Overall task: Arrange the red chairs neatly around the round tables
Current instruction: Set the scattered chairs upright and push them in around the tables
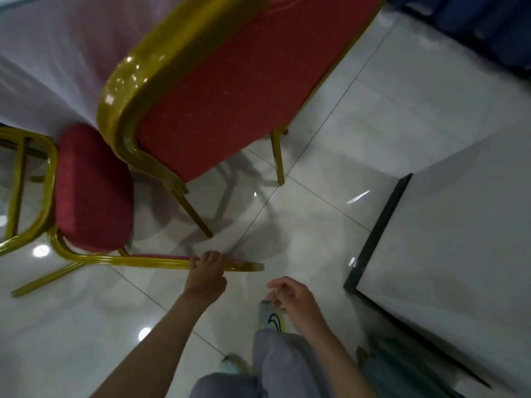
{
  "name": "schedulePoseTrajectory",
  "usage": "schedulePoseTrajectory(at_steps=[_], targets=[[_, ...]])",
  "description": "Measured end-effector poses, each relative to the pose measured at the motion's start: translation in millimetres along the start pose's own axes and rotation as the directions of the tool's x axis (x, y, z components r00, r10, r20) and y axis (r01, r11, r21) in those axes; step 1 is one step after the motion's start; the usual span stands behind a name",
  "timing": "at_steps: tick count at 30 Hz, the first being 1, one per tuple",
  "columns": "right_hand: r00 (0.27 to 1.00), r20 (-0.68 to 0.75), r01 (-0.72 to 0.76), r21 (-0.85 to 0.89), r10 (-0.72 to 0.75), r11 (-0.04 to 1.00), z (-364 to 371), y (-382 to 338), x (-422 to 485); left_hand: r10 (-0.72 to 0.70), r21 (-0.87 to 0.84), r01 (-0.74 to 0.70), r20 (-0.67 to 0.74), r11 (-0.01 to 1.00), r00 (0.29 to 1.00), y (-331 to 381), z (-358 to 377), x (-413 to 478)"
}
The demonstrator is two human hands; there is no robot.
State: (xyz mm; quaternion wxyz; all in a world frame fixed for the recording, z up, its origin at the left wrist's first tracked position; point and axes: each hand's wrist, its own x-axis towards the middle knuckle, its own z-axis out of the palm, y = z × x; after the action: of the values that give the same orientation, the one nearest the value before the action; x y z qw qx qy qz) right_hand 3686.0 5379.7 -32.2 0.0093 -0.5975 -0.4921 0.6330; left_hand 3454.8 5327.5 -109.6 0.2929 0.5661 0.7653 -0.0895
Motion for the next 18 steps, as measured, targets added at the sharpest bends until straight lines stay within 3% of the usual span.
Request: schedulePoseTrajectory(at_steps=[3,10,18], targets=[[0.999,-0.033,0.014,0.033,-0.013,0.999,5.4,1.0,28.5,-0.011,0.155,-0.012,0.146,0.988,0.989,-4.7,13.3,22.5],[0.999,-0.023,0.049,0.026,-0.049,0.998,10.7,-0.2,45.1,0.107,0.169,-0.126,0.118,0.977,0.987,1.4,34.4,56.1],[0.994,-0.079,0.079,-0.024,-0.081,0.997,-37.4,-1.7,25.6,0.254,0.415,-0.278,0.114,0.866,0.96,14.4,36.3,59.3]])
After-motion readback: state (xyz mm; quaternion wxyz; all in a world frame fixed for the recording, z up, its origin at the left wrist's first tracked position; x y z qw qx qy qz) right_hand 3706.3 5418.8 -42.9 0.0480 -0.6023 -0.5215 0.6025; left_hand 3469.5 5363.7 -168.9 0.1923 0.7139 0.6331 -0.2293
